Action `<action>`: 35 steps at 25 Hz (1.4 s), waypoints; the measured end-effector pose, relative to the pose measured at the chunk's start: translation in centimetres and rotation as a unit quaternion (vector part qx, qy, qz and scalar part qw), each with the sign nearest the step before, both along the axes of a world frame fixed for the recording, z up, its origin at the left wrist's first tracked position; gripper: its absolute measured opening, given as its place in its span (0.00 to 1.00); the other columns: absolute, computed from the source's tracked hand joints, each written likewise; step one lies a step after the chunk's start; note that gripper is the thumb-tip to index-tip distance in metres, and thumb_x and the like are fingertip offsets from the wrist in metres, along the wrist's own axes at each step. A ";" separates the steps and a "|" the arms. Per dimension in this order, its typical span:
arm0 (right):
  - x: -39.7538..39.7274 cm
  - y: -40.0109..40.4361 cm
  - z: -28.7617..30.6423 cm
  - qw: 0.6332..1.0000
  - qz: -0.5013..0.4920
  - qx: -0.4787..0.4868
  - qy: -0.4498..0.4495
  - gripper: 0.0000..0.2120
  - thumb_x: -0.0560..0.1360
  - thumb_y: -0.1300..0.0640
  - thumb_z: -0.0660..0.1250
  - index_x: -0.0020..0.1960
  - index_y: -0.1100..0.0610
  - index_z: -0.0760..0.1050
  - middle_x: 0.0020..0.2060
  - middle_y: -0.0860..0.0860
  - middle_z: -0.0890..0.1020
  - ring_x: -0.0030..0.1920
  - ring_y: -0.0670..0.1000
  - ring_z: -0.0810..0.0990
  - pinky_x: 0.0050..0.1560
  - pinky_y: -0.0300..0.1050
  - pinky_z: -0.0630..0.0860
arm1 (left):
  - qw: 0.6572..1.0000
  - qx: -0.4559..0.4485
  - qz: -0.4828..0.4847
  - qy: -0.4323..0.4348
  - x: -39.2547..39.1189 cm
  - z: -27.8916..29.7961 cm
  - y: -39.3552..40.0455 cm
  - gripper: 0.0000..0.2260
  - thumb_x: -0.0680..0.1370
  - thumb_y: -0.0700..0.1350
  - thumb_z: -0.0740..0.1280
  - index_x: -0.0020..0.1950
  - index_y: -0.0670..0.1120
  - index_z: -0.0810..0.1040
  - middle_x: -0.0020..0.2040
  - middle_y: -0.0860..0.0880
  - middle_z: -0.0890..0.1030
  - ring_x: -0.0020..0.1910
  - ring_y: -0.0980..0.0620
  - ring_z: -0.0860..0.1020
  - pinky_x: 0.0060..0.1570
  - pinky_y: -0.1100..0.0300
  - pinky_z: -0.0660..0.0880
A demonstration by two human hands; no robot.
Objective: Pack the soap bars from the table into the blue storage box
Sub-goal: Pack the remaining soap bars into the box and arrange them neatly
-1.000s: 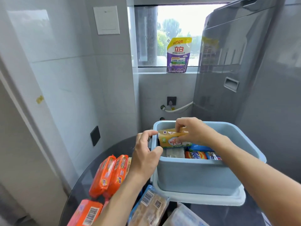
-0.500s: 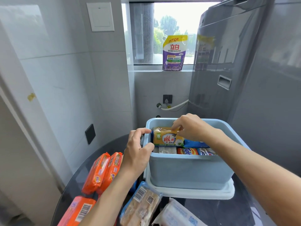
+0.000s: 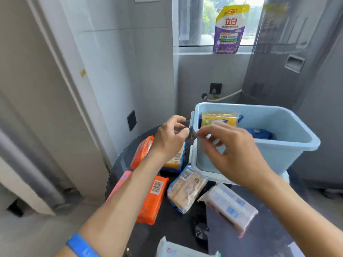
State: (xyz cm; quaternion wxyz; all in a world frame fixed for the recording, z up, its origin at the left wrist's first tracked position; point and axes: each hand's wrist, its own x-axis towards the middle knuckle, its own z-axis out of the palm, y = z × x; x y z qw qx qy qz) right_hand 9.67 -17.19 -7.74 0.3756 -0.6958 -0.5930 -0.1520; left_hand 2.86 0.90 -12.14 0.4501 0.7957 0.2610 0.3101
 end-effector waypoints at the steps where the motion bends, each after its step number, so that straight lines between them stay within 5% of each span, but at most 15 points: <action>1: -1.8 -0.3 -1.5 0.995 0.052 -0.079 -0.025 0.10 0.75 0.58 0.64 0.53 0.51 0.82 0.44 0.46 0.84 0.42 0.52 0.80 0.40 0.52 0.79 | 0.999 0.022 0.004 0.025 -0.8 -0.2 0.1 0.13 0.71 0.51 0.66 0.55 0.55 0.78 0.44 0.59 0.82 0.44 0.58 0.82 0.49 0.56 0.79; 3: -3.4 -0.5 -4.4 0.957 0.105 -0.260 -0.067 0.17 0.74 0.60 0.63 0.61 0.50 0.79 0.54 0.47 0.84 0.52 0.55 0.79 0.47 0.54 0.78 | 0.991 0.084 0.015 0.103 -2.6 -0.5 0.3 0.09 0.72 0.49 0.67 0.51 0.55 0.78 0.43 0.59 0.81 0.46 0.53 0.81 0.49 0.56 0.78; 5: -2.9 -0.5 -6.5 0.942 0.087 -0.319 -0.055 0.20 0.75 0.61 0.62 0.65 0.49 0.77 0.60 0.47 0.82 0.59 0.55 0.77 0.53 0.53 0.76 | 0.948 0.177 0.018 0.264 -4.5 -0.3 1.2 0.03 0.72 0.50 0.69 0.45 0.55 0.78 0.44 0.55 0.82 0.46 0.50 0.81 0.48 0.54 0.78; 8: -3.2 -0.4 -8.0 0.955 0.078 -0.286 -0.030 0.18 0.74 0.60 0.63 0.62 0.50 0.79 0.56 0.48 0.84 0.56 0.55 0.79 0.50 0.51 0.77 | 0.809 0.184 -0.052 0.556 -6.5 0.2 1.1 0.20 0.69 0.64 0.70 0.50 0.50 0.80 0.46 0.50 0.82 0.44 0.49 0.80 0.40 0.54 0.75; 10: -3.8 -0.3 -8.6 0.955 0.096 -0.280 -0.033 0.17 0.73 0.59 0.63 0.59 0.50 0.80 0.54 0.47 0.84 0.54 0.55 0.79 0.48 0.52 0.78 | 0.743 0.172 -0.093 0.640 -6.7 -0.1 -0.2 0.32 0.65 0.72 0.69 0.59 0.50 0.76 0.51 0.50 0.80 0.47 0.48 0.79 0.43 0.53 0.76; 12: -3.9 -0.3 -8.9 0.954 0.091 -0.283 -0.030 0.16 0.74 0.58 0.62 0.58 0.49 0.81 0.55 0.45 0.84 0.56 0.54 0.79 0.49 0.54 0.78 | 0.718 0.196 -0.117 0.658 -6.6 -0.5 -1.2 0.36 0.65 0.71 0.71 0.66 0.51 0.72 0.58 0.49 0.78 0.54 0.45 0.78 0.50 0.49 0.77; 16: -3.9 -0.2 -9.4 0.958 0.092 -0.271 -0.013 0.16 0.74 0.57 0.61 0.58 0.50 0.81 0.55 0.45 0.84 0.55 0.54 0.79 0.50 0.52 0.78 | 0.740 0.204 -0.113 0.631 -6.9 -1.2 -1.5 0.37 0.66 0.61 0.76 0.70 0.53 0.67 0.64 0.46 0.70 0.60 0.41 0.74 0.53 0.46 0.76; 21: -4.6 0.2 -9.9 0.973 0.087 -0.213 -0.009 0.17 0.73 0.58 0.63 0.60 0.49 0.80 0.56 0.45 0.84 0.53 0.54 0.81 0.47 0.50 0.79 | 0.834 0.155 -0.070 0.525 -6.9 -2.1 -2.0 0.21 0.65 0.52 0.78 0.51 0.51 0.72 0.55 0.48 0.72 0.50 0.46 0.75 0.44 0.52 0.73; 25: -5.3 1.2 -9.7 0.989 0.064 -0.136 -0.006 0.31 0.71 0.56 0.62 0.74 0.48 0.65 0.71 0.50 0.72 0.66 0.55 0.73 0.60 0.50 0.74 | 0.940 -0.088 -0.074 0.322 -8.3 1.2 0.9 0.16 0.63 0.48 0.76 0.45 0.50 0.74 0.47 0.47 0.80 0.43 0.48 0.77 0.41 0.54 0.74; 27: -5.3 2.0 -9.0 0.984 0.060 -0.099 -0.136 0.33 0.72 0.53 0.64 0.77 0.48 0.61 0.77 0.54 0.64 0.73 0.57 0.66 0.68 0.53 0.68 | 0.940 -0.225 -0.158 0.202 -9.1 1.8 1.1 0.12 0.66 0.45 0.72 0.47 0.50 0.76 0.46 0.43 0.77 0.45 0.45 0.74 0.45 0.51 0.71; 30: -5.6 2.8 -8.2 0.970 0.106 -0.021 -0.216 0.23 0.74 0.48 0.69 0.68 0.48 0.73 0.74 0.58 0.69 0.76 0.58 0.65 0.73 0.56 0.63 | 0.903 -0.287 -0.298 0.115 -9.7 1.3 0.9 0.10 0.75 0.42 0.68 0.55 0.49 0.79 0.47 0.46 0.81 0.44 0.49 0.79 0.48 0.57 0.75; 33: -5.9 2.6 -7.8 0.986 0.113 0.005 -0.120 0.14 0.74 0.44 0.70 0.54 0.50 0.72 0.55 0.44 0.81 0.57 0.49 0.79 0.56 0.41 0.72 | 0.941 -0.218 -0.196 0.167 -10.3 0.8 2.6 0.15 0.74 0.54 0.71 0.57 0.48 0.79 0.49 0.47 0.84 0.39 0.52 0.83 0.37 0.62 0.78; 34: -5.8 2.3 -7.5 0.995 0.097 -0.016 -0.009 0.16 0.72 0.42 0.71 0.51 0.48 0.70 0.46 0.42 0.80 0.46 0.46 0.79 0.46 0.36 0.71 | 0.953 -0.106 -0.123 0.256 -10.8 0.5 3.9 0.23 0.68 0.62 0.72 0.56 0.50 0.78 0.51 0.48 0.84 0.40 0.52 0.82 0.37 0.61 0.77; 35: -5.6 2.0 -7.0 0.987 0.089 -0.037 0.129 0.17 0.70 0.40 0.72 0.49 0.46 0.69 0.43 0.43 0.81 0.40 0.45 0.78 0.40 0.36 0.72 | 0.917 0.012 -0.061 0.394 -11.5 0.0 4.8 0.32 0.60 0.68 0.71 0.58 0.53 0.76 0.55 0.50 0.83 0.44 0.51 0.82 0.41 0.59 0.77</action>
